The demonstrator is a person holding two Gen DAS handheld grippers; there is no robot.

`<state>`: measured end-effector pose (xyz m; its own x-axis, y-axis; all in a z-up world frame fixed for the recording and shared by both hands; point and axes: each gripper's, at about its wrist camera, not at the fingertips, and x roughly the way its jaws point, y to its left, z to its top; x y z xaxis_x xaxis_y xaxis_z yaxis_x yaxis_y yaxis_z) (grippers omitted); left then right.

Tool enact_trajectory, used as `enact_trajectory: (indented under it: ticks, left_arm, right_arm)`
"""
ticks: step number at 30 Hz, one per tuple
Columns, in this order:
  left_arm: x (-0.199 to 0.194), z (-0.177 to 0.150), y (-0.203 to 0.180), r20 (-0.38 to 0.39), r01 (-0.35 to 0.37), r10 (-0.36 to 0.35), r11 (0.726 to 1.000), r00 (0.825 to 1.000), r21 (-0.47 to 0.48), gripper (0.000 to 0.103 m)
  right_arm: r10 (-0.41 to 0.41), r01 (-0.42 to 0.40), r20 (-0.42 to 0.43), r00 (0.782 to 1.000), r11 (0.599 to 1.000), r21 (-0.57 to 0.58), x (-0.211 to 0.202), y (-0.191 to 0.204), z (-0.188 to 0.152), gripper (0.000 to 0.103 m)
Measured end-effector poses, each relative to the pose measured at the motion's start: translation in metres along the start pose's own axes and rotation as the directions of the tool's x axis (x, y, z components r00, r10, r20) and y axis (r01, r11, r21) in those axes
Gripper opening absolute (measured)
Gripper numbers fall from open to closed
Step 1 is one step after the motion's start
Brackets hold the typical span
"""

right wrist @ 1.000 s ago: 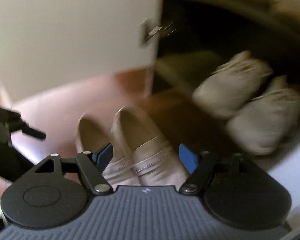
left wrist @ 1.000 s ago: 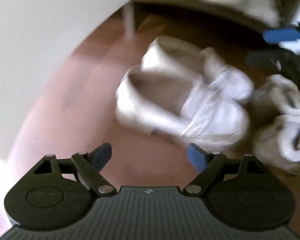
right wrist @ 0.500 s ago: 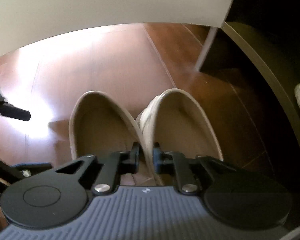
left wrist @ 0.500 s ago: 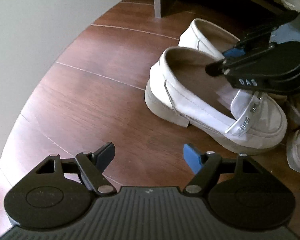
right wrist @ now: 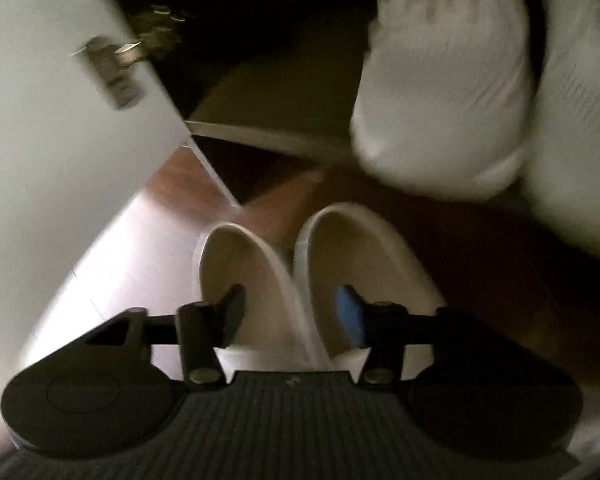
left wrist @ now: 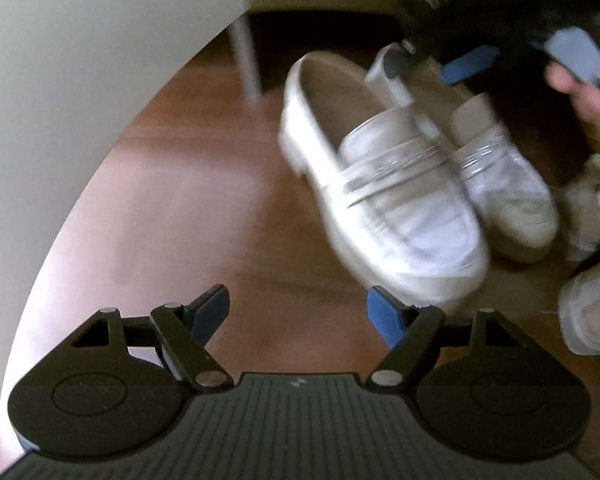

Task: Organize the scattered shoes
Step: 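Carry the white loafers with the right gripper under the cabinet's bottom shelf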

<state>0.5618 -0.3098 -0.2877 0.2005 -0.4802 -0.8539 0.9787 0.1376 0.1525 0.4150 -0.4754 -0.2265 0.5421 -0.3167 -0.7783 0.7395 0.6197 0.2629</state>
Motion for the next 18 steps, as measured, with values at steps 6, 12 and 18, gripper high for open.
enact_trajectory:
  ticks: [6, 12, 18]
  left_arm:
    - [0.005, -0.001, -0.047, -0.016, 0.084, -0.083, 0.986, 0.996, 0.141, 0.079]
    - [0.024, 0.0, -0.068, -0.077, 0.071, -0.059, 0.984, 0.995, 0.165, 0.083]
    - [0.025, 0.005, -0.05, -0.102, 0.04, -0.019, 0.979, 0.995, 0.202, 0.079]
  right_arm:
    - [-0.079, -0.06, -0.232, 0.97, 0.84, -0.54, -0.023, -0.015, -0.061, 0.052]
    - [-0.13, -0.093, -0.289, 0.948, 0.759, -0.644, 0.004, -0.01, -0.085, 0.062]
    - [-0.065, -0.09, -0.262, 0.963, 0.838, -0.539, 0.007, -0.016, -0.084, 0.056]
